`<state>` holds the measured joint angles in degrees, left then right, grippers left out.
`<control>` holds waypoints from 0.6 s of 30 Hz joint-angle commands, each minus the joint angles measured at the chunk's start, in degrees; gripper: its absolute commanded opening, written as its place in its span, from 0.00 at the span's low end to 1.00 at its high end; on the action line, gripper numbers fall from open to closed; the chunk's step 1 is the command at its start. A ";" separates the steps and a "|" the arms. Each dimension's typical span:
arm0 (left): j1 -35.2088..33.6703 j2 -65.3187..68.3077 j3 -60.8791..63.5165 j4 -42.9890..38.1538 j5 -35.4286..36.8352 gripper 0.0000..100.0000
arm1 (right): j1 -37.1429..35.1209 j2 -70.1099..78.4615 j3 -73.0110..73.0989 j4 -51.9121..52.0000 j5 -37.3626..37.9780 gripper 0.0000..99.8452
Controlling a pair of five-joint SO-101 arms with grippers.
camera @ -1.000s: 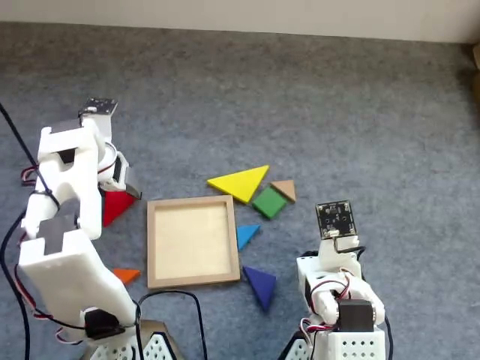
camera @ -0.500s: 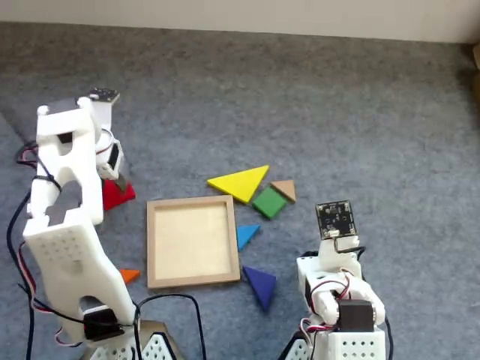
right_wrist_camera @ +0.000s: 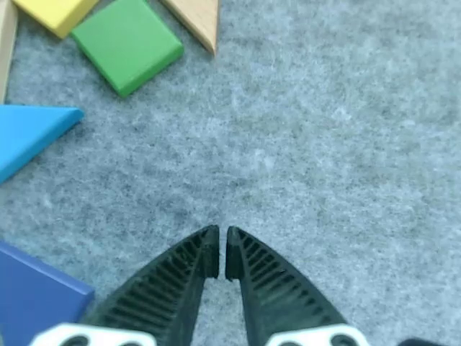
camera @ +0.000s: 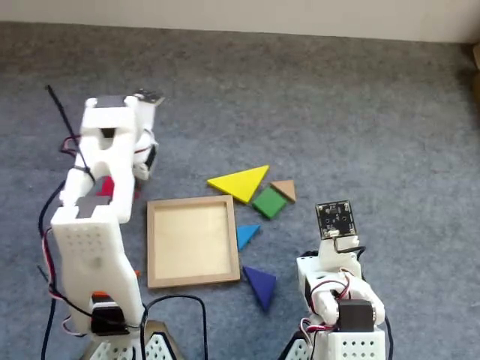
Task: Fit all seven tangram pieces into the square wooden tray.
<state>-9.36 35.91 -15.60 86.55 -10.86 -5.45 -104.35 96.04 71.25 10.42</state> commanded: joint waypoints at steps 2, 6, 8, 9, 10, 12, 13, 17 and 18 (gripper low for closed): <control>-0.40 -10.15 -0.75 4.22 0.97 0.12 | 0.40 -0.75 8.48 0.40 0.18 0.03; -5.32 -12.79 -1.01 4.48 0.97 0.24 | 0.40 -0.75 8.48 0.40 0.18 0.03; -8.22 -12.79 -1.10 4.48 -0.79 0.27 | 0.40 -0.75 8.48 0.40 0.18 0.03; -9.36 -12.70 -0.75 4.48 -2.64 0.27 | 0.40 -0.75 8.48 0.40 0.18 0.03; -10.33 -12.62 -0.57 4.48 -4.40 0.27 | 0.40 -0.75 8.48 0.40 0.18 0.03; -12.18 -11.38 0.04 4.48 -6.77 0.27 | 0.40 -0.75 8.48 0.40 0.18 0.03; -12.97 -10.42 0.04 4.22 -7.56 0.27 | 0.40 -0.75 8.48 0.40 0.18 0.03; -16.22 -5.41 0.40 -0.88 -9.67 0.27 | 0.40 -0.75 8.48 0.40 0.18 0.03; -16.57 -3.65 0.13 -1.58 -10.37 0.27 | 0.40 -0.75 8.48 0.40 0.18 0.03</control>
<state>-23.08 28.97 -15.16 88.66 -18.86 -5.45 -104.35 96.04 71.25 10.42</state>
